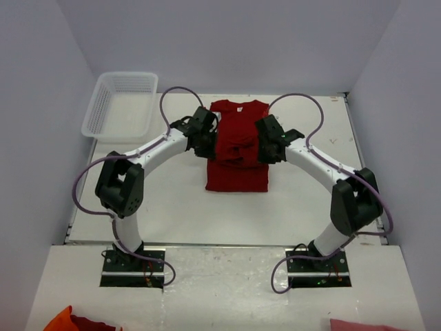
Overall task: Fold and stack the t-shirts
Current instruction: Fold the folded rectangular tshirt in 1/3 of the way
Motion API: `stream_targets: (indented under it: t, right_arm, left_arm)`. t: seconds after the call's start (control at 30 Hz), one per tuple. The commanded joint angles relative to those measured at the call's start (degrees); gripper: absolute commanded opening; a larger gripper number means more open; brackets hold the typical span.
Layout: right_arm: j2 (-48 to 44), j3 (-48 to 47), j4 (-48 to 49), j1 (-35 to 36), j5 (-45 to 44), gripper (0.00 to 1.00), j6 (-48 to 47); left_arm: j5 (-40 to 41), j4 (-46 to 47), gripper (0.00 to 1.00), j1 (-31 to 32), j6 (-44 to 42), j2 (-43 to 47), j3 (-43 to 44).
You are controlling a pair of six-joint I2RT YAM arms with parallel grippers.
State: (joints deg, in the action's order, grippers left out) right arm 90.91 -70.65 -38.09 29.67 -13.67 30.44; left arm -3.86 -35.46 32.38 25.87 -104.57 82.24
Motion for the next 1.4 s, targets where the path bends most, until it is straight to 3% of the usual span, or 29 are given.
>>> stream_targets:
  t: [0.0, 0.3, 0.5, 0.6, 0.63, 0.7, 0.8, 0.9, 0.93, 1.03, 1.07, 1.1, 1.13, 1.17, 1.2, 1.37]
  right_arm:
    - [4.3, -4.2, 1.6, -1.1, 3.6, 0.00, -5.4]
    - [13.0, -10.5, 2.3, -4.8, 6.3, 0.00, -7.3]
    - [18.8, -16.6, 0.7, -8.2, 6.1, 0.00, -8.7]
    - [22.8, -22.6, -0.7, -10.5, 6.7, 0.02, -10.0]
    - [25.4, -26.1, -1.3, -11.1, 6.9, 0.17, -10.2]
    - [27.0, -28.7, -1.4, -12.2, 5.4, 0.39, -11.0]
    - [26.9, -32.8, -1.7, -13.2, 0.7, 0.67, -13.5]
    - [22.1, -33.4, -2.6, -14.2, 1.2, 0.73, -14.6]
    - [20.5, -32.0, -2.4, -14.2, 1.5, 0.74, -14.6]
    - [14.8, -27.9, -3.3, -13.9, 4.3, 0.74, -13.3]
    - [12.3, -26.5, -3.1, -13.4, 4.6, 0.74, -13.0]
    - [10.9, -24.5, -2.4, -13.1, 5.2, 0.72, -12.5]
    - [9.6, -20.3, -1.3, -12.9, 7.1, 0.59, -12.4]
    - [8.5, -18.8, -0.2, -12.7, 9.6, 0.38, -11.5]
    - [8.2, -17.6, 0.1, -12.8, 13.1, 0.02, -10.7]
    - [11.9, -13.4, 4.6, -12.7, 29.2, 0.00, -7.7]
  left_arm:
    - [0.0, -2.2, 0.00, -1.2, -3.2, -4.1, 7.2]
    - [-1.9, -2.9, 0.00, -4.5, -4.9, -11.4, 14.6]
    - [0.9, -3.0, 0.01, -5.5, -6.1, -16.1, 19.9]
    - [3.1, -2.2, 0.25, -5.8, -7.8, -19.2, 24.9]
    - [3.6, -0.3, 0.38, -5.8, -8.5, -19.7, 25.9]
    - [8.6, 2.0, 0.53, -5.8, -10.0, -19.9, 28.1]
    - [11.9, 5.3, 0.59, -5.9, -11.9, -16.3, 29.8]
    - [16.2, 10.7, 0.66, -5.4, -10.2, -6.6, 24.5]
    - [14.8, 12.3, 0.71, -5.5, -8.7, -4.4, 22.8]
    - [6.5, 10.4, 0.69, -5.4, -4.3, -1.1, 17.8]
    - [4.1, 9.9, 0.66, -5.2, -3.3, -1.3, 16.5]
    - [0.9, 10.1, 0.56, -4.8, -2.1, -1.3, 14.6]
    - [-2.3, 11.3, 0.47, -3.3, -1.9, -1.2, 12.6]
    - [-2.7, 11.8, 0.32, -2.5, -1.7, -1.2, 8.9]
    - [-4.7, 12.9, 0.00, -1.7, -1.4, -1.2, 6.8]
    - [-15.8, 21.8, 0.00, -0.4, 1.5, -4.2, -1.5]
